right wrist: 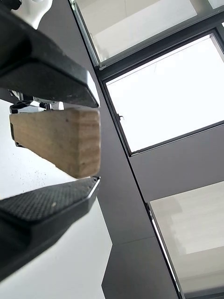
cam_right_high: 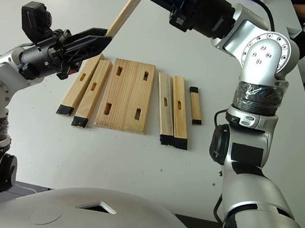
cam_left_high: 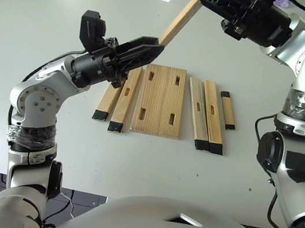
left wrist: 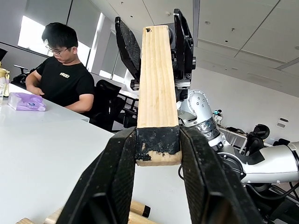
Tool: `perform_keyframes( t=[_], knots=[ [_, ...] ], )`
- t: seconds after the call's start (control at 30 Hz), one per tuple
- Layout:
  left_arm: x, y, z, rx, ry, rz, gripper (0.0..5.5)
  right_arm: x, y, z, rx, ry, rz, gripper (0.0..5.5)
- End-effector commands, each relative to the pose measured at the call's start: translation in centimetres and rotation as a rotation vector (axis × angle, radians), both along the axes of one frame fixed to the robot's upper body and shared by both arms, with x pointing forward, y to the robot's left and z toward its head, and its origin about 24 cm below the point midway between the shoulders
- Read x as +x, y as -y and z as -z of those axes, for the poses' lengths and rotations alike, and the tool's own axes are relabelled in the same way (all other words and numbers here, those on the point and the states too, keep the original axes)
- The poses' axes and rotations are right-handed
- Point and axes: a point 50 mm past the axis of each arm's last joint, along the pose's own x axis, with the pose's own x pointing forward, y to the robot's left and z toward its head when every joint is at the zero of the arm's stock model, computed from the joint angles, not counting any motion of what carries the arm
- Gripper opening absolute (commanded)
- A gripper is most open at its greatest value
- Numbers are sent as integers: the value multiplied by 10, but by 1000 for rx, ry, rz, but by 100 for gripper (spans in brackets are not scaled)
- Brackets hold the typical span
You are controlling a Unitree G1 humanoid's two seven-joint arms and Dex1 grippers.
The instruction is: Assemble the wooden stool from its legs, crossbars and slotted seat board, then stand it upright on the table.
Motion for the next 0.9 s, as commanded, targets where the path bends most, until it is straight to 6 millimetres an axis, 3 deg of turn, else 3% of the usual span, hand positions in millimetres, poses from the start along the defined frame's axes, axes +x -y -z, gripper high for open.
perform_keyframes(
  t=[0.03, 0.2, 0.5, 0.53, 0.63, 0.73, 0.9],
  knots=[
    [1, -4, 3, 29, -4, -18, 132, -4, 2, -4, 34, -4, -19, 202],
    [4, -7, 5, 27, -10, -37, 132, -5, 3, -6, 48, -4, -30, 140],
    [19, -6, 14, 75, -42, -140, 132, -9, 2, -3, 69, 16, -2, 136],
    [19, -6, 15, 73, -46, -135, 170, -9, 2, -1, 69, 17, 10, 136],
    [23, -8, 19, 105, -66, -177, 215, -11, 3, 2, 66, 29, 42, 131],
    [22, -14, 37, 203, -104, -231, 220, -9, 4, 3, 48, 74, 103, 131],
    [3, -43, 90, 330, -279, -387, 220, 12, 23, 6, -35, 167, 332, 130]
  ],
)
